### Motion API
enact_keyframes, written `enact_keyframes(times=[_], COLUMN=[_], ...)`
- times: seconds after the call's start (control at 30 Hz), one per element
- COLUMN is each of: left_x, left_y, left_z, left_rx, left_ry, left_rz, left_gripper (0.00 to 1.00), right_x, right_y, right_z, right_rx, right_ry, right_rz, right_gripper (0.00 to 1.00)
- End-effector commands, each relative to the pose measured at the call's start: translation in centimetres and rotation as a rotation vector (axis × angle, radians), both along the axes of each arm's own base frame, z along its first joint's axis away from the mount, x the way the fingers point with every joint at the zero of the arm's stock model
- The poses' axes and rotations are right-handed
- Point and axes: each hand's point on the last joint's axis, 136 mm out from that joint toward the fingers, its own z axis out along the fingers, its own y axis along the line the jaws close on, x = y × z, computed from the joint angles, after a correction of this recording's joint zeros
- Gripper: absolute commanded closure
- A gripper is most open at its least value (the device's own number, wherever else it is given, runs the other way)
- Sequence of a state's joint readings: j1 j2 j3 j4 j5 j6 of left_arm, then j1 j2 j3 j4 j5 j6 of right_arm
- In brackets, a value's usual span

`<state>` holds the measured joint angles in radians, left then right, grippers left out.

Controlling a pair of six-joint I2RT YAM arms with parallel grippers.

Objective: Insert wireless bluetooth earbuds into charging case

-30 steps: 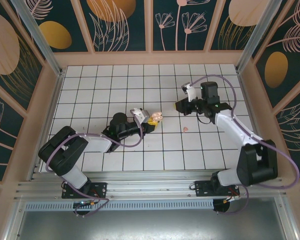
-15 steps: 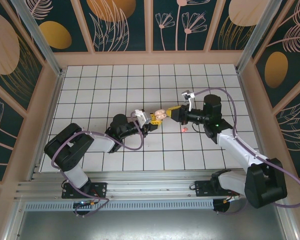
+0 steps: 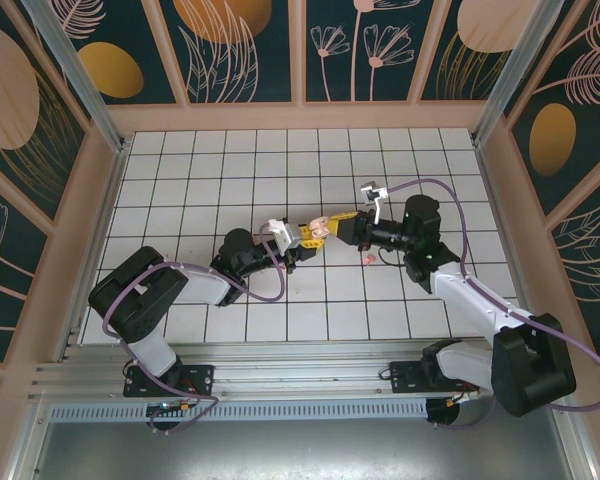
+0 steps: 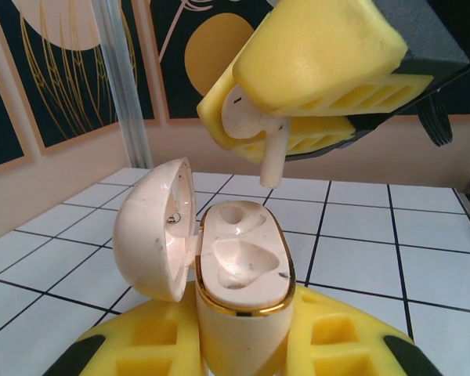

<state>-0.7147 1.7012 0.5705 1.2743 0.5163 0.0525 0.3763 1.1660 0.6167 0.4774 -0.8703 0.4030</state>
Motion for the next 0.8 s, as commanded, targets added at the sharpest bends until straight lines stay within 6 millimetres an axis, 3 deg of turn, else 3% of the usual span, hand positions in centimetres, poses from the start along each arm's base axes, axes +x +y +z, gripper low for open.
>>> enact_keyframes(times=[0.0,0.77], left_x=[-0.9,-1.0], left_y=[-0.3,0.6], left_z=[1.7,3.7], left_rx=[-0.043,-0.09], left_ry=[-0.052,-0.097], left_rz=[-0.034,0.009], left_gripper=[0.87,0.87], right_x=[0.4,1.6], right_y=[0.1,-0.5], right_z=[0.1,-1.3], right_rx=[0.019,-0.007], right_ry=[-0.023,0.035], right_rz=[-0.023,-0.206], right_gripper=[0.82,0.82])
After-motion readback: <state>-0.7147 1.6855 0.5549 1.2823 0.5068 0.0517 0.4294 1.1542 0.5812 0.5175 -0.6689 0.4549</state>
